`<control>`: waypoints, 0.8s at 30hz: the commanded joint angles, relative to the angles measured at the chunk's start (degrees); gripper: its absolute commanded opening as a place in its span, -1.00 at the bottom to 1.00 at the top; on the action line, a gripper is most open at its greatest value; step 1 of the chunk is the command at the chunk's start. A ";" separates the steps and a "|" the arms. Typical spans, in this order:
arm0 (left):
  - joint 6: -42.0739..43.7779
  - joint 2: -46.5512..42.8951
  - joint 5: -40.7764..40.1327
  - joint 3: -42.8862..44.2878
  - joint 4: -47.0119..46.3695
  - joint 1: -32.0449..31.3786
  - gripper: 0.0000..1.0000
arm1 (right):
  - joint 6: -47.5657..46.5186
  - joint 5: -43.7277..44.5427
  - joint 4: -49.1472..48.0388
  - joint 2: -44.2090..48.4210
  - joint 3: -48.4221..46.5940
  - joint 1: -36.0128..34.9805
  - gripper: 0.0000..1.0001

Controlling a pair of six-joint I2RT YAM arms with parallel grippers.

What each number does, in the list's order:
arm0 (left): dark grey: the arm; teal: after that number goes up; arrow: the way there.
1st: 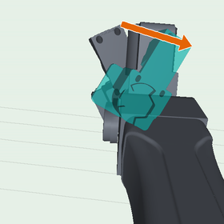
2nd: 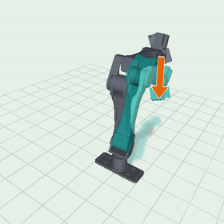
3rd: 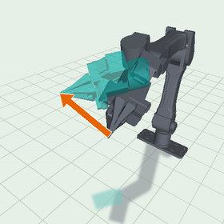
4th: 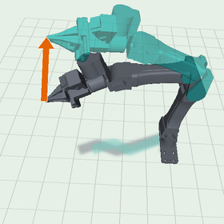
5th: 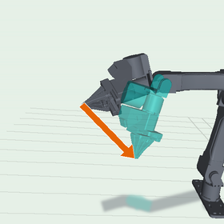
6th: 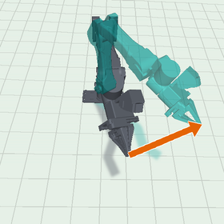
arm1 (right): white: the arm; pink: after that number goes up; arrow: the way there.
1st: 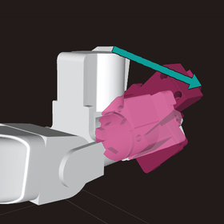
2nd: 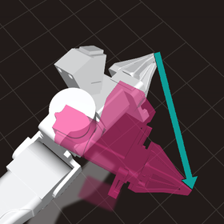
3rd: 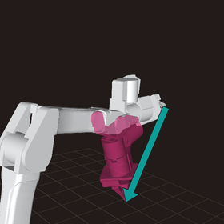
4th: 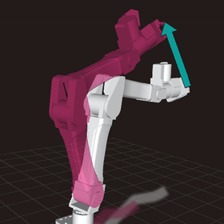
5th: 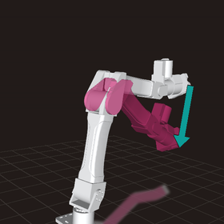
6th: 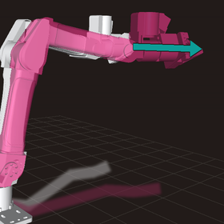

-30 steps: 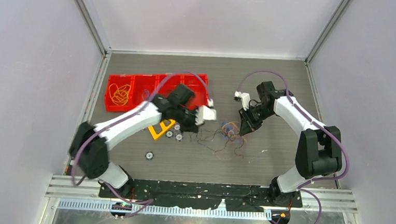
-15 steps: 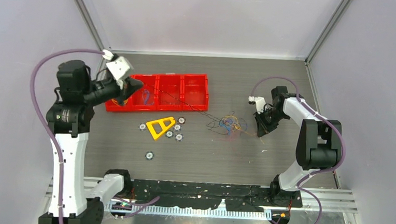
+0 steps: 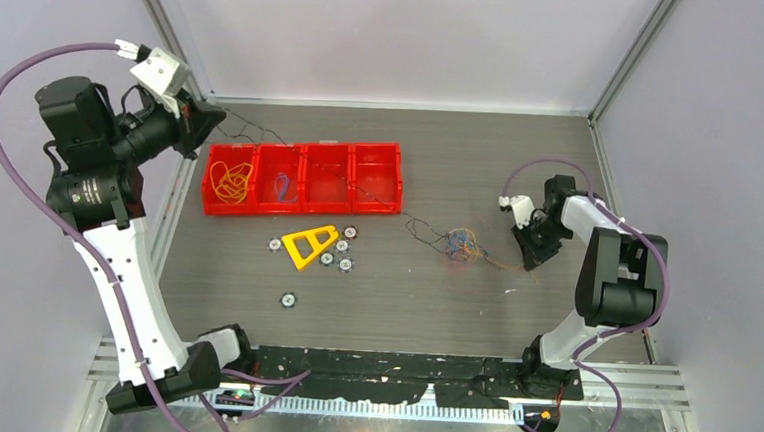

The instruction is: Untangle the cables

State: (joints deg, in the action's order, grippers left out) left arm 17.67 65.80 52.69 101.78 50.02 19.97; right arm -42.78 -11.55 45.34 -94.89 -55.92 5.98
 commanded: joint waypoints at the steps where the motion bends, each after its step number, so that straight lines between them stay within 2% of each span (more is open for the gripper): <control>1: -1.33 0.74 2.60 3.54 -1.33 1.55 -1.00 | -3.87 3.68 -1.59 0.30 -0.05 2.64 -0.89; 6: -5.55 1.37 1.80 6.66 -5.29 3.05 -1.00 | -4.75 4.90 -2.12 0.02 0.55 3.43 -0.89; 10: -12.83 2.95 -0.79 9.47 -11.68 5.69 -1.00 | -4.81 5.65 -2.64 -0.65 0.80 3.70 -0.89; 18: -21.18 11.68 -8.33 25.23 -15.54 10.05 -1.00 | -5.22 6.07 -2.68 -1.00 1.03 3.95 -0.89; 21: -23.71 11.65 -8.54 24.27 -18.03 10.26 -1.00 | -5.29 5.94 -2.59 -0.77 1.05 3.95 -0.89; 24: -27.86 9.26 -7.04 18.20 -24.39 10.22 -1.00 | -5.02 4.84 -1.47 -0.63 0.60 3.95 -0.89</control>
State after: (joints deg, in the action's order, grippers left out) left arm -3.25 77.30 46.41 123.90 34.41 29.71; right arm -46.41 -8.51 44.47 -94.89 -55.72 9.15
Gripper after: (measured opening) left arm 0.006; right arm 0.057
